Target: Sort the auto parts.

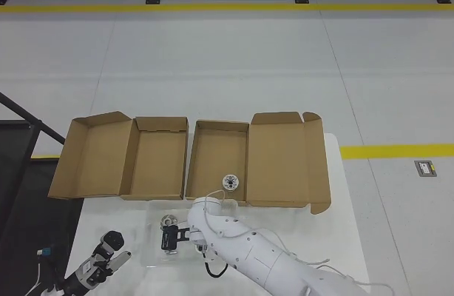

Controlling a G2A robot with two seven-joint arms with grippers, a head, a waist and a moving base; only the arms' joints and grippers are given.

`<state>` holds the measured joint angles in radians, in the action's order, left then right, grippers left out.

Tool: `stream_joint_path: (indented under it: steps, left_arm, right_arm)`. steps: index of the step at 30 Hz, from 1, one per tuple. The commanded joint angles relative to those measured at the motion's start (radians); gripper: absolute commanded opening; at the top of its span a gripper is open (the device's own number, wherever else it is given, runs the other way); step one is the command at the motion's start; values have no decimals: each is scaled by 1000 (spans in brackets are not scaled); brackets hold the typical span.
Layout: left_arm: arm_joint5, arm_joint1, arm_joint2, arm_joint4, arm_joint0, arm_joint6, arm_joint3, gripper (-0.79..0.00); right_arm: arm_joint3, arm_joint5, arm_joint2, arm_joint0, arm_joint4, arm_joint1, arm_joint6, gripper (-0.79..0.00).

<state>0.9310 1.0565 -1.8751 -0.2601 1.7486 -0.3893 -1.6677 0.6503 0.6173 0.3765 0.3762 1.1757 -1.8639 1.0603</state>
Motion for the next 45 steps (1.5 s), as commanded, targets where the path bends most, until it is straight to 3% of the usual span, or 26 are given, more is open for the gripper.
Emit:
stream_joint_path:
  steps: [1, 14, 22, 24, 27, 29, 34, 41, 45]
  left_arm:
    - [0, 0, 0, 0, 0, 0, 0, 0]
    - [0, 0, 0, 0, 0, 0, 0, 0]
    - [0, 0, 0, 0, 0, 0, 0, 0]
    - [0, 0, 0, 0, 0, 0, 0, 0]
    - [0, 0, 0, 0, 0, 0, 0, 0]
    - [0, 0, 0, 0, 0, 0, 0, 0]
    - [0, 0, 0, 0, 0, 0, 0, 0]
    - [0, 0, 0, 0, 0, 0, 0, 0]
    - [0, 0, 0, 0, 0, 0, 0, 0]
  right_arm:
    - [-23, 1, -3, -5, 0, -9, -9, -505]
    - [-177, -1, -15, -42, -15, -81, -29, -502]
    - [-258, 30, -17, -61, -19, -114, -68, -548]
    - [-273, 38, -18, -65, -17, -121, -79, -603]
    - [-295, 47, -19, -71, -13, -131, -95, -773]
    - [-309, 52, -19, -75, -13, -136, -104, -785]
    - [-319, 68, -19, -87, -11, -139, -139, -785]
    - [-251, 63, -21, -127, 60, -124, -305, -785]
    - [-162, -7, 0, -147, 99, -101, -351, -785]
